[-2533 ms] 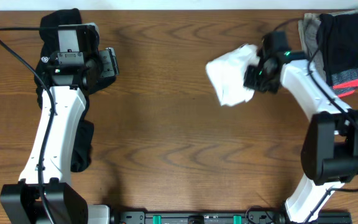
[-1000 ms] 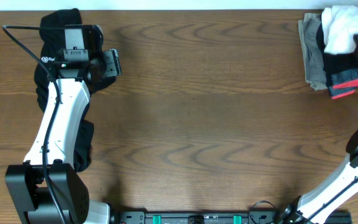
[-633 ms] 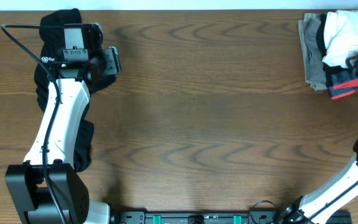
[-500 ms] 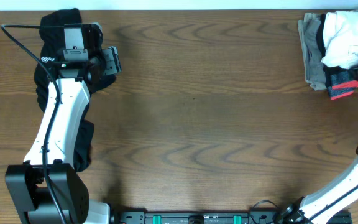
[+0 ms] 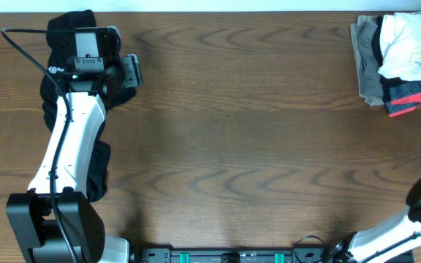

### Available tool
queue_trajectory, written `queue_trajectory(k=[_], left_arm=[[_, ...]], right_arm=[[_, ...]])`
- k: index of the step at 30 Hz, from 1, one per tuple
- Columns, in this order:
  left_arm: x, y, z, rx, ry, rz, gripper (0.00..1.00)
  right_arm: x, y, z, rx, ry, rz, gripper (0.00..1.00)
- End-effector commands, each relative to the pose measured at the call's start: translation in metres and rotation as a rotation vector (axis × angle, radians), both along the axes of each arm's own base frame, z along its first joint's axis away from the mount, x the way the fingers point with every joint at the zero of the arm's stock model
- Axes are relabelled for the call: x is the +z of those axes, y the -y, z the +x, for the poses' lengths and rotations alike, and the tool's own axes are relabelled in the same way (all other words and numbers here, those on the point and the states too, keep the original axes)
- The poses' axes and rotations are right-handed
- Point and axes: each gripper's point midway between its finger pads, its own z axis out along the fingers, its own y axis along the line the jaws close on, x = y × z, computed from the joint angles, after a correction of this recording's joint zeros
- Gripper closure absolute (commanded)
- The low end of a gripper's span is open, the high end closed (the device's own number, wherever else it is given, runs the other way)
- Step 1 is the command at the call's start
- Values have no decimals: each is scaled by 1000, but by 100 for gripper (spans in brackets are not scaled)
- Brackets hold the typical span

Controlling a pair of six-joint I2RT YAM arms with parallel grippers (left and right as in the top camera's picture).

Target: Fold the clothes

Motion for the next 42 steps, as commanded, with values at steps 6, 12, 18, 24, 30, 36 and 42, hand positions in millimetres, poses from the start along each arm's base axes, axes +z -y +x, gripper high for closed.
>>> queue_trajectory(k=[6, 12, 18, 24, 30, 36, 42], left_arm=[[7, -2, 8, 11, 34, 0, 32], [6, -3, 8, 11, 33, 0, 32], [0, -3, 11, 11, 25, 0, 32], [-11, -3, 14, 11, 6, 0, 32], [-16, -3, 16, 11, -5, 0, 32], [-15, -3, 18, 11, 6, 1, 32], [-14, -3, 20, 11, 16, 1, 32]], right_arm=[[-65, 46, 67, -167, 49, -204, 87], [-132, 60, 96, -170, 106, -212, 55], [-255, 53, 87, -188, -42, -86, 46], [-300, 46, 77, -221, -99, -3, 32], [-203, 44, 101, -168, 61, -40, 24], [-79, 12, 120, -56, 266, -77, 21], [-59, -25, 136, 4, 312, -84, 23]])
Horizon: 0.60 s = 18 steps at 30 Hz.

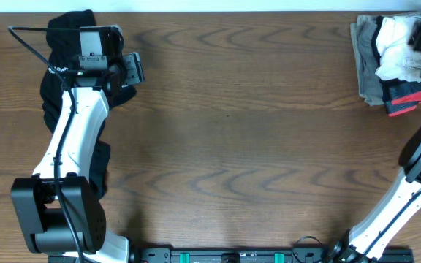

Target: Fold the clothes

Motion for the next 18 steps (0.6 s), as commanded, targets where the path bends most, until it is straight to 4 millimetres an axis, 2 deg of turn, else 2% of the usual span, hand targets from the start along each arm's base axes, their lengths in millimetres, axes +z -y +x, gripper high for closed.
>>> queue_trajectory(k=[1, 4, 6, 14, 17, 18], left_arm=[[2, -3, 3, 11, 8, 1, 32], [2, -3, 3, 11, 8, 1, 32], [2, -3, 3, 11, 7, 1, 32], [2, -3, 3, 11, 7, 1, 32], [2, -3, 3, 11, 7, 0, 32], [2, -3, 3, 12, 7, 0, 32]], right_arm=[[6, -39, 13, 85, 11, 19, 23], [-16, -49, 20, 97, -15, 29, 23], [-36, -52, 23, 90, -39, 35, 23], [-144, -55, 18, 75, -187, 114, 23], [-177, -58, 13, 70, -230, 157, 22], [-181, -59, 12, 68, -236, 166, 22]])
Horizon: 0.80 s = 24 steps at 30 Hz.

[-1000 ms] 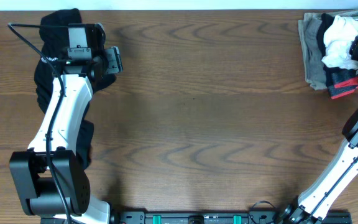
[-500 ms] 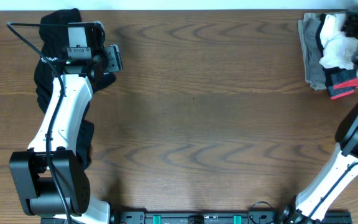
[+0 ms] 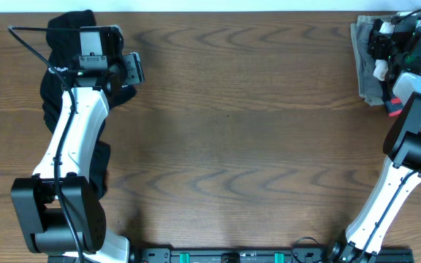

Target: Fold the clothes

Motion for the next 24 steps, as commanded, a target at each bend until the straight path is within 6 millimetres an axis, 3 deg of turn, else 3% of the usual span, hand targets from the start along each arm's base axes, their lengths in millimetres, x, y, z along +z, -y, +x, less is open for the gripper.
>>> queue_trajectory(k=[1, 3, 6, 10, 14, 15, 16, 20, 24], left_arm=[[2, -3, 4, 11, 8, 0, 32], [2, -3, 3, 11, 8, 0, 32], [2, -3, 3, 11, 8, 0, 32], [2, -3, 3, 11, 7, 0, 31], [2, -3, 3, 11, 7, 0, 29], [2, -3, 3, 11, 6, 0, 10], [2, -3, 3, 11, 6, 0, 2], [2, -3, 3, 11, 6, 0, 2], [2, -3, 3, 11, 6, 0, 2]], right_arm=[[-81, -1, -18, -45, -141, 106, 21], [-80, -1, -17, -48, -137, 120, 20], [-57, -1, -13, -38, -97, 109, 16], [8, 2, -4, -35, 3, 69, 1], [101, 1, -5, -41, 133, 63, 1], [126, -2, -8, -41, 166, 66, 1], [149, -5, -11, -36, 193, 67, 1], [250, -33, -36, 45, 311, 46, 1], [346, -75, -78, 160, 426, 16, 1]])
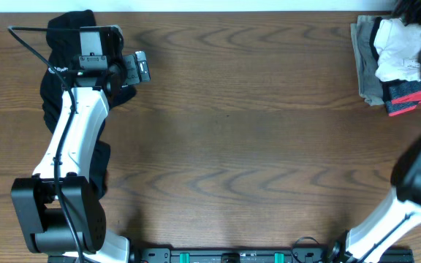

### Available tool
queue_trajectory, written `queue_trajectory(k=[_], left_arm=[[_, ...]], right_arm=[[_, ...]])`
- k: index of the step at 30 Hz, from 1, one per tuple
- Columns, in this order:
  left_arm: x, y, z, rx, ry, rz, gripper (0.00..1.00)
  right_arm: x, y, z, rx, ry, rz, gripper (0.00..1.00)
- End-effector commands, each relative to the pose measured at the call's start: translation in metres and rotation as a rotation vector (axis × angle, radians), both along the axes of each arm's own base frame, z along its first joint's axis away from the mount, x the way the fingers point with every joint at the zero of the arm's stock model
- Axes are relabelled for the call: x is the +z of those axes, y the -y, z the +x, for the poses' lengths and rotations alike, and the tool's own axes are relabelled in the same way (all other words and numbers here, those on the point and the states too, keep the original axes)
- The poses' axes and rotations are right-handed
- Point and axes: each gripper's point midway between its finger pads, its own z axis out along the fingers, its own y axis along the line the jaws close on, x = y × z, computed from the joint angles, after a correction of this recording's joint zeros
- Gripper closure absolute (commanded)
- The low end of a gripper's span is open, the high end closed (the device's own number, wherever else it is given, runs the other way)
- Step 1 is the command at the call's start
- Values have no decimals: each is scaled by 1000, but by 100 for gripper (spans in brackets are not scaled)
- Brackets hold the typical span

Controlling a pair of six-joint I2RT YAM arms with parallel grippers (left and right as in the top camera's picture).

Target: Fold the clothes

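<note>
A heap of black clothes [66, 31] lies at the far left of the table, partly under my left arm. My left gripper [143, 68] sits at the heap's right edge, and its jaws are too small to read. At the far right there is a pile with a white garment [397, 51], a grey one [364, 62] and a black-and-red one [406, 97]. My right gripper [413, 9] is a dark blur at the back edge above that pile. Whether it holds cloth cannot be told.
The wooden table [240, 146] stretches between the two heaps. More black cloth [99, 169] trails down beside the left arm. The right arm rises along the right edge of the view.
My right wrist was over the top of the right pile and is now at the back right corner, so more of the white garment shows. The left gripper's head reaches slightly further right.
At first my right arm was low at the front right corner and the pile lay spread out. Then its gripper was at the pile's right side with the white garment bunched. Then it covered the pile's top, and now it is at the back corner. The left arm stayed on the black heap.
</note>
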Motion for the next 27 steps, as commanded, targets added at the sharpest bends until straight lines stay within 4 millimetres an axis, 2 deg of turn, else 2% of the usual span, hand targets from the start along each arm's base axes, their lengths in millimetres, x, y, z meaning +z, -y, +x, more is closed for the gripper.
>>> queue_trajectory(k=[1, 4, 6, 10, 13, 16, 20, 27], left_arm=[[2, -3, 3, 11, 7, 1, 2], [2, -3, 3, 11, 7, 1, 2], [2, -3, 3, 11, 7, 1, 2], [2, -3, 3, 11, 7, 1, 2], [2, -3, 3, 11, 7, 1, 2], [2, -3, 3, 11, 7, 1, 2], [2, -3, 3, 11, 7, 1, 2], [2, -3, 3, 11, 7, 1, 2]], right_arm=[[111, -52, -46, 142, 168, -41, 1], [169, -76, -84, 190, 270, -90, 1], [198, -84, -106, 190, 325, -118, 1], [242, -99, -145, 191, 412, -161, 1], [260, -106, -164, 191, 451, -180, 1], [270, -111, -175, 191, 474, -192, 1], [272, -111, -177, 191, 478, -194, 1], [255, -109, -171, 191, 408, -159, 1]])
